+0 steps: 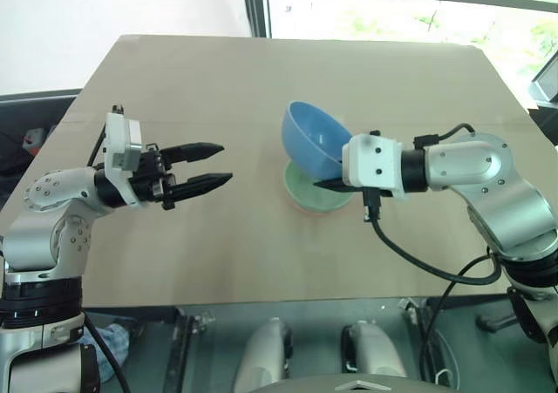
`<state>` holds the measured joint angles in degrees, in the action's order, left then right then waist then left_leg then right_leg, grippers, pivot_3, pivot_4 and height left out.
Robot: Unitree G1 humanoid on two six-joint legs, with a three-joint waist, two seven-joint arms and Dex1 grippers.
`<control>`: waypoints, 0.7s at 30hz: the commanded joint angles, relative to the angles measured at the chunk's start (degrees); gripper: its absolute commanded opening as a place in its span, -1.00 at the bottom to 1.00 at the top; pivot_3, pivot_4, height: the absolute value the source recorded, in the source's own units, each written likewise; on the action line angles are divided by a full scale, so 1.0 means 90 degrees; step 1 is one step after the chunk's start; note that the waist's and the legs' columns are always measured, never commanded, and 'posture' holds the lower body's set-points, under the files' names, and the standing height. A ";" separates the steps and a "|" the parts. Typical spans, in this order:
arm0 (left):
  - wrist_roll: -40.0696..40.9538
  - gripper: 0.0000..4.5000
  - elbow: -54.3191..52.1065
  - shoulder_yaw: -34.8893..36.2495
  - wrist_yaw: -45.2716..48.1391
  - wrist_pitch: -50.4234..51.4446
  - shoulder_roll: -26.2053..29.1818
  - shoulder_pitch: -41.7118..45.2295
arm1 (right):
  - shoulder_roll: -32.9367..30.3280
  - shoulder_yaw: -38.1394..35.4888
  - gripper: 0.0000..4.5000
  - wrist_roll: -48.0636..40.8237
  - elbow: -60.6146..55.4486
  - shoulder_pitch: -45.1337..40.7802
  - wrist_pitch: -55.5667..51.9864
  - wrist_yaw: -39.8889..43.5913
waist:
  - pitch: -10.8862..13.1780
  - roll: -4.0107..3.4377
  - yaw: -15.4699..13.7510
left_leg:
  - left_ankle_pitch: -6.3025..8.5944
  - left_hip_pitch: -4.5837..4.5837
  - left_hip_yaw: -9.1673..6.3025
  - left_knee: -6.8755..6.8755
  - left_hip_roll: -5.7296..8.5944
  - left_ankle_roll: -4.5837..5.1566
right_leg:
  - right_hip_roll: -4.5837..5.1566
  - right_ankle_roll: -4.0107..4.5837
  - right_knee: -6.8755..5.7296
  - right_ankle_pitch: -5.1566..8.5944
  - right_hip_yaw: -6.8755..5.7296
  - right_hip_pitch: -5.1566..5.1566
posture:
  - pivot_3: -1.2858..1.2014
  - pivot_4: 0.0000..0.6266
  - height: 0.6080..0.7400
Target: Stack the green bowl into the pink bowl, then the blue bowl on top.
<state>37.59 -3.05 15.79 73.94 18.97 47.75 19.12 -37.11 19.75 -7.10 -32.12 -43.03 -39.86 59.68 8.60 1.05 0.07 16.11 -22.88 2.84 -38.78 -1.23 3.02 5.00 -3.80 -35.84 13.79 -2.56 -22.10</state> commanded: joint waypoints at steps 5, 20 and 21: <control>-0.0161 0.27 0.0128 -0.0139 0.0120 -0.0226 0.0030 0.0210 | 0.0106 -0.0101 0.02 0.0322 -0.0052 -0.0222 -0.0060 -0.0685 | 0.0000 0.0001 0.0026 | 0.0000 -0.0001 0.0000 0.0002 0.0000 0.0000 | -0.0001 0.0000 0.0000 0.0000 0.0000 -0.0001 | 0.03 -0.52 1.00; -0.0293 0.27 -0.0883 0.0372 -0.1097 0.0267 -0.0065 -0.0930 | -0.0148 -0.3428 0.18 -0.1687 0.0200 0.2045 -0.0252 -0.0576 | 0.0000 0.0002 -0.0046 | 0.0003 -0.0009 -0.0002 0.0022 -0.0001 0.0004 | 0.0004 0.0000 0.0007 -0.0001 -0.0001 0.0003 | 0.03 -0.52 1.00; -0.0269 0.27 -0.1011 0.0455 -0.1225 0.0286 -0.0108 -0.1092 | -0.0311 -0.3612 0.18 -0.1691 0.0259 0.2385 -0.0001 -0.0428 | 0.0000 0.0002 -0.0050 | 0.0003 -0.0007 -0.0001 0.0025 -0.0001 0.0004 | 0.0005 0.0000 0.0007 0.0000 0.0000 0.0002 | 0.03 -0.52 1.00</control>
<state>33.87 -8.32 17.21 64.91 21.36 47.11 10.29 -38.14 -8.49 -20.82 -29.00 -23.62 -43.47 53.96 8.60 1.07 -0.38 16.13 -22.89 2.86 -38.55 -1.25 3.05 5.04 -3.80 -35.80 13.79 -2.54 -22.08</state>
